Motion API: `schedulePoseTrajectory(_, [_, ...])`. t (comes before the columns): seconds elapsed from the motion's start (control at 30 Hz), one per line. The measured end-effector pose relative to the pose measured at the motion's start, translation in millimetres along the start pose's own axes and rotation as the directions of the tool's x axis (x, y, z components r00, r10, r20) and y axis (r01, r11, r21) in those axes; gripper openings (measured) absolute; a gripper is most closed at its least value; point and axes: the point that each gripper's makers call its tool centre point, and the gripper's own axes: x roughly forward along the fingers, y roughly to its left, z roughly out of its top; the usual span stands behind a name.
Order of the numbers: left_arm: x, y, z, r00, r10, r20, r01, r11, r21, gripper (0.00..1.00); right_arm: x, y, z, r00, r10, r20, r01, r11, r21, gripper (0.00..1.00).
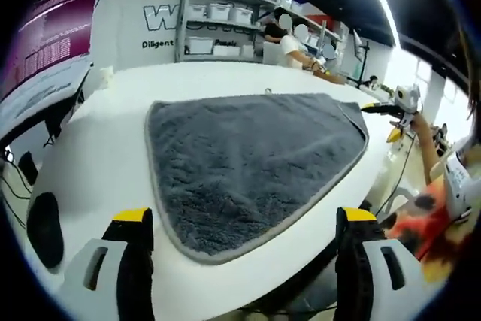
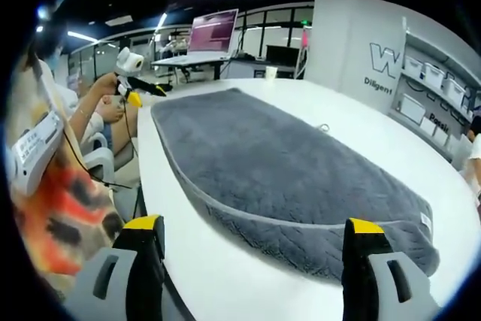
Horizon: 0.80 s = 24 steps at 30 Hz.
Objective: Open the folded towel by lifting each exposed corner and separating the folded layers until the towel lies flat within the target outline without major curled edges
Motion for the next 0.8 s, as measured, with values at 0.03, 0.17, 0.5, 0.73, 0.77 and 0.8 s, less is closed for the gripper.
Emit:
schedulePoseTrajectory(0.03, [0.2,0.0,0.2,1.0,-0.004,0.003,0.004,1.0,0.0,1.0,0.1,0.0,-0.5,1.0,0.0,-0.001,0.0,1.0,0.0,0.99])
schedulePoseTrajectory(0.17, [2.1,1.2,0.0,1.0,0.007,0.007,-0.006,1.0,-0.01,1.0,-1.8,-2.6,-2.8,1.0,-0.002,-0.006,0.002,1.0,0.01,0.98])
schedulePoseTrajectory(0.5, [8.4,-5.1,-11.0,0.999,-0.008,-0.04,0.008,1.0,-0.002,0.99,-9.2,-13.4,-10.6,0.999,-0.044,-0.021,0.044,0.999,0.03,0.92])
schedulePoseTrajectory(0.73, [9.2,-12.1,-6.0,0.999,-0.015,-0.032,0.016,1.0,0.022,0.98,-31.5,-32.9,-17.4,0.994,-0.102,-0.026,0.103,0.992,0.069,0.86])
schedulePoseTrajectory(0.77, [10.2,-13.4,-5.4,0.999,-0.019,-0.034,0.02,0.999,0.027,0.98,-34.3,-36.2,-18.4,0.993,-0.114,-0.028,0.115,0.991,0.069,0.87])
schedulePoseTrajectory(0.8, [11.2,-15.1,-5.0,0.999,-0.024,-0.036,0.025,0.999,0.033,0.98,-38.7,-41.5,-20.2,0.991,-0.131,-0.034,0.133,0.989,0.068,0.87])
